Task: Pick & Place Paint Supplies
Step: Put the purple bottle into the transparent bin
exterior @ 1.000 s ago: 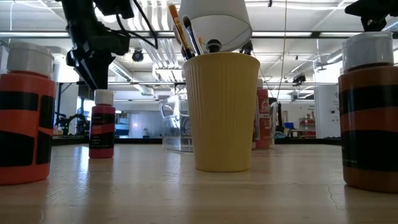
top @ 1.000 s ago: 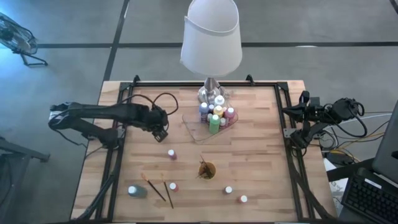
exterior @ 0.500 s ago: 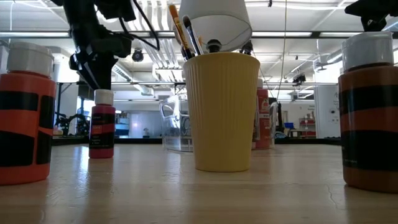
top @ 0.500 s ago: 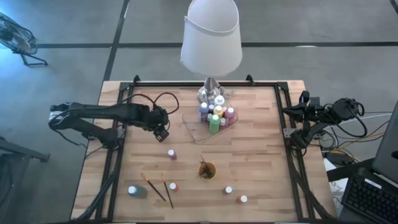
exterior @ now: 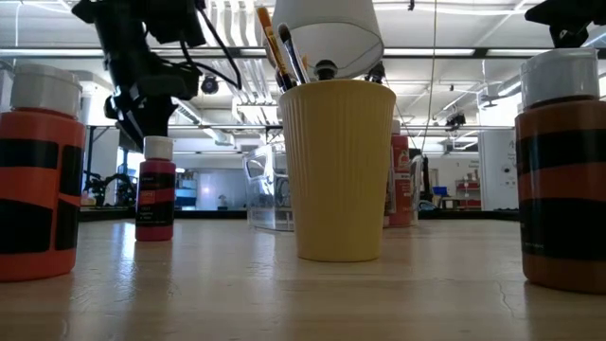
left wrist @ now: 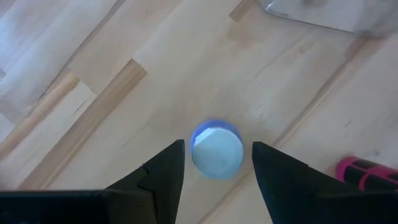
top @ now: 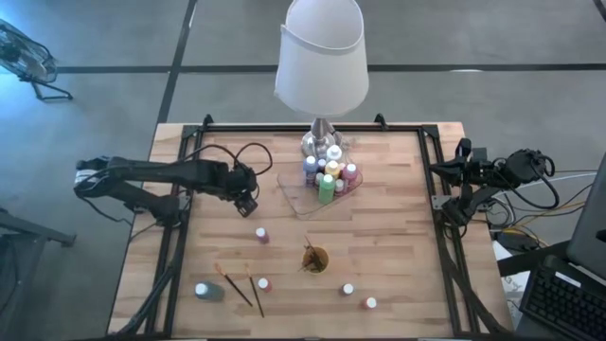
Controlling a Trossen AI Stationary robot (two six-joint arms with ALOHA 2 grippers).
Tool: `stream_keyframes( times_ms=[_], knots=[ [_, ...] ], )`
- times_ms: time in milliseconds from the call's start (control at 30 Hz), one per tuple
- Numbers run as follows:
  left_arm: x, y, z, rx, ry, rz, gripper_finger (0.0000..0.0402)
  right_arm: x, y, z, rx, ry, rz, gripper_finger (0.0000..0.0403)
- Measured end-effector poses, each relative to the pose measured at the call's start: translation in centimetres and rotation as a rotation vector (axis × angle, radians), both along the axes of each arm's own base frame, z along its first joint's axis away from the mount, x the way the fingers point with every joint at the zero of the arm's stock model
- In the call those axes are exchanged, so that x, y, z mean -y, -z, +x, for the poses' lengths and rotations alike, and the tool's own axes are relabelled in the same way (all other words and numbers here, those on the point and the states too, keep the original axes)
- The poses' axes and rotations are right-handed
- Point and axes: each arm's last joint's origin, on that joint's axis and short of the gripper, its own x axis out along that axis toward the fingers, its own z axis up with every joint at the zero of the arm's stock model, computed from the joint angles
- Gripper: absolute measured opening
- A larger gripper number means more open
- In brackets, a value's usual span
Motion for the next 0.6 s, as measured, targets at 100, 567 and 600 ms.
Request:
stream_keyframes(
  times_ms=[100, 567, 600],
  knots=[
    [-0.06, 0.16, 0.02, 0.005, 0.002, -0.001, 0.0193, 0.0, 0.0, 0.0, 0.0, 0.0, 0.0, 0.0008],
    [-0.13, 0.27, 0.02, 0.004, 0.016, -0.009, 0.0193, 0.0, 0.0, 0.0, 0.0, 0.0, 0.0, 0.0008],
    [-0.14, 0.26, 0.01, 0.004, 0.016, -0.007, 0.0193, 0.0, 0.0, 0.0, 0.0, 0.0, 0.0, 0.0008]
  ],
)
